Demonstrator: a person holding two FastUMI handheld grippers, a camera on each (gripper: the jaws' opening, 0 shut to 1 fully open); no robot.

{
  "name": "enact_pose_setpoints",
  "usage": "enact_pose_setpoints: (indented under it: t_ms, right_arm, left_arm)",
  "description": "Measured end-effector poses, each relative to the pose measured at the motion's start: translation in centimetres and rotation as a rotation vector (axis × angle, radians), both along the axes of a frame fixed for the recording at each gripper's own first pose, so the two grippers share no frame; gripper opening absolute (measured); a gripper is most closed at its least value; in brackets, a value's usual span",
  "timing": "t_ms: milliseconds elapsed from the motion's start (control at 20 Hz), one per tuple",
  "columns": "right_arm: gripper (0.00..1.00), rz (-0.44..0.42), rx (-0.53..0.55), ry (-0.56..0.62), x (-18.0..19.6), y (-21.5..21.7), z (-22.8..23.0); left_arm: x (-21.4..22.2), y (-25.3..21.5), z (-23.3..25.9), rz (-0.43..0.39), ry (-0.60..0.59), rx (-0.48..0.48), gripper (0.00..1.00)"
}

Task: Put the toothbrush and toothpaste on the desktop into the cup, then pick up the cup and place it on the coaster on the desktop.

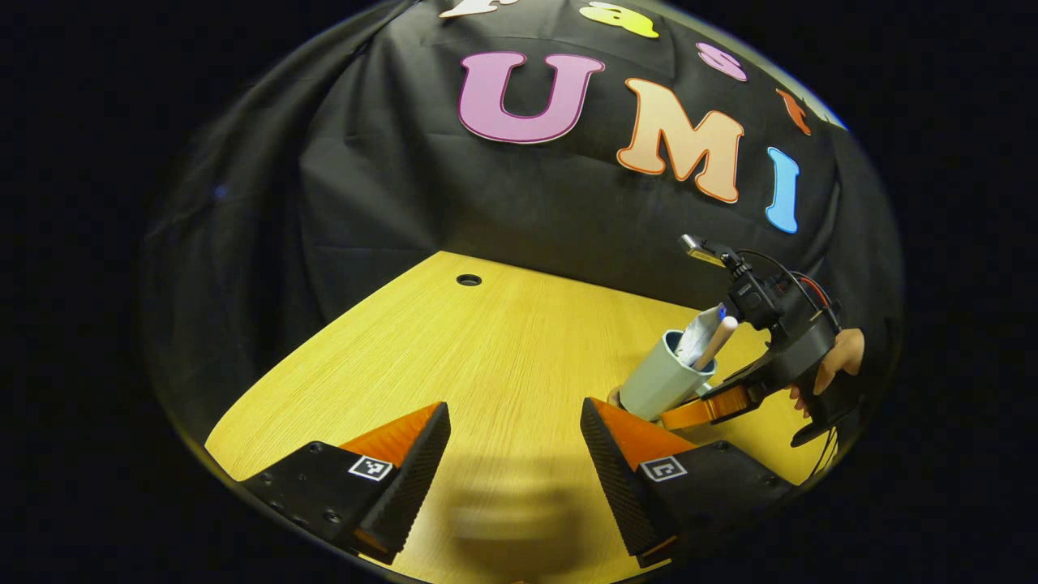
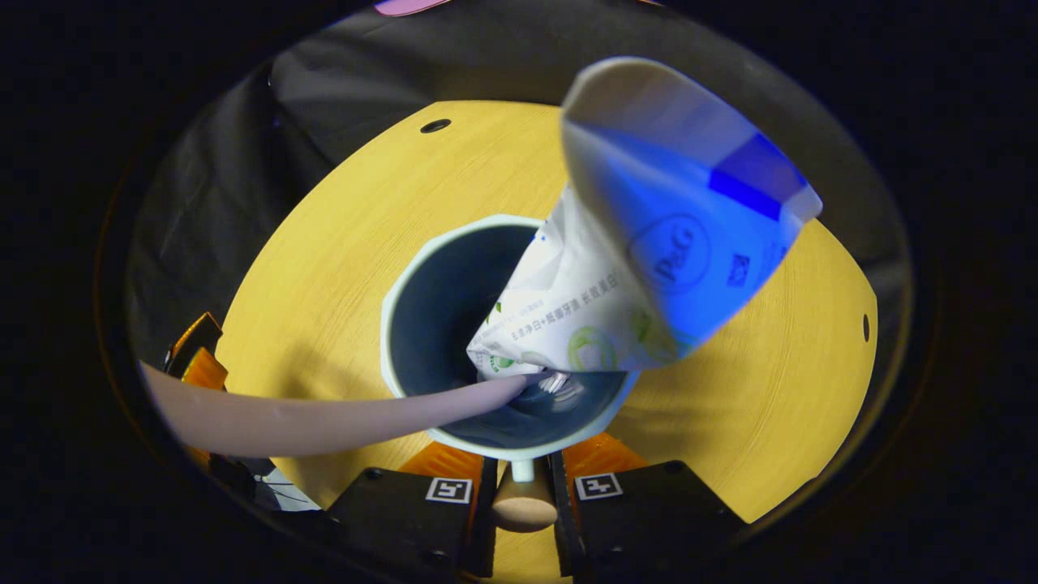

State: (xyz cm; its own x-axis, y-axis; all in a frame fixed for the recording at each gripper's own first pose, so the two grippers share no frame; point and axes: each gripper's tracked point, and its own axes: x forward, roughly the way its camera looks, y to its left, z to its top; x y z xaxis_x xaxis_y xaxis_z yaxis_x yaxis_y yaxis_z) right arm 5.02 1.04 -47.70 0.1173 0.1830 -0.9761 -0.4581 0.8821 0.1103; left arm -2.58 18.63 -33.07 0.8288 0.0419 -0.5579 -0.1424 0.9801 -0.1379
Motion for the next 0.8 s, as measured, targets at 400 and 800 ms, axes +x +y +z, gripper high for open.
enact_pose_setpoints:
  t_ms: [400, 800]
  right_arm:
    - [1.00, -0.113, 0.064, -0.203, 0.5, -9.9, 8.9]
    - [1.00, -0.277, 0.156, -0.637, 0.3, -21.6, 22.2]
  left_arm:
    - [3.1, -5.1, 1.5, -0.119, -0.034, 0.027, 0.94]
    - [5.7, -12.5, 6.6, -0.199, -0.143, 0.031, 0.94]
